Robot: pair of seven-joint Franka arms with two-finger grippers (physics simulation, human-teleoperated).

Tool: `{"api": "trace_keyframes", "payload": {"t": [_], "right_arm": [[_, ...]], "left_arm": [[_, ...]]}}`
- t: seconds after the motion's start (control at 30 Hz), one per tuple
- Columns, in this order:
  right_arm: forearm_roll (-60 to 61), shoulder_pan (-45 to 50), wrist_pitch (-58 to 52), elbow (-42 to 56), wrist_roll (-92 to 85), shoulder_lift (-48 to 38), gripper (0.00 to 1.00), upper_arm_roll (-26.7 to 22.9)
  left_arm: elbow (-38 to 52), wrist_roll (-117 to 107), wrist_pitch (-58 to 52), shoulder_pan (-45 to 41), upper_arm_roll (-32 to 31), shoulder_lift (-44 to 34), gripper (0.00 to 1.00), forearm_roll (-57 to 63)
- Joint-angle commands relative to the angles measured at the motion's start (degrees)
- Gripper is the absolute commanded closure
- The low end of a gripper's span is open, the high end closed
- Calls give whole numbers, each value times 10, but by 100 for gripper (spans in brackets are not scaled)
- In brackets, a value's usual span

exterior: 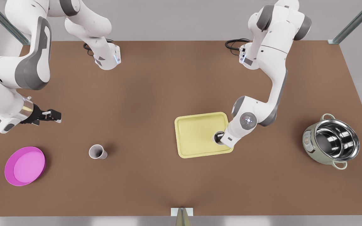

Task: Use the left arm to pick up the white IKEA cup from the tray and place it on the middle-left position; use the right arm to pick up the white IKEA cup from the tray and place it on the middle-right position

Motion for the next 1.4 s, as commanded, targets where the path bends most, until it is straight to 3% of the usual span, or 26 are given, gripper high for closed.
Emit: {"api": "trace_keyframes", "payload": {"t": [0.0,0.17,0.27,0.57,0.8,0.83,0.87,1.17,1.2,1.27,1.3,1.37], "right_arm": [[0,0,1,1,4,-1,0,0],[0,-1,0,18,5,11,0,-4],[0,-1,0,18,6,11,0,-8],[-1,-1,12,21,7,12,0,-5],[0,-1,15,21,8,12,0,-5],[0,-1,15,21,7,12,0,-6],[0,-1,15,21,7,12,0,-6],[0,0,15,21,9,12,0,-5],[0,-1,15,21,10,12,0,-5],[0,-1,15,21,11,12,0,-5],[0,-1,15,21,11,12,0,-5],[0,-1,16,21,19,12,0,-6]], "left_arm": [[14,22,-32,14,2,0,92,-6],[37,169,-60,44,83,-6,92,24],[50,245,-48,94,88,0,92,25],[56,253,247,125,121,85,93,77],[54,255,255,136,120,104,92,55],[54,257,255,136,120,105,24,55],[54,258,255,135,120,105,0,57],[50,251,234,129,113,95,0,54],[54,255,152,130,110,55,0,27],[145,287,-272,131,107,-89,0,-39],[159,356,-372,140,116,-150,0,-43],[60,299,-329,131,117,-248,0,-32]]}}
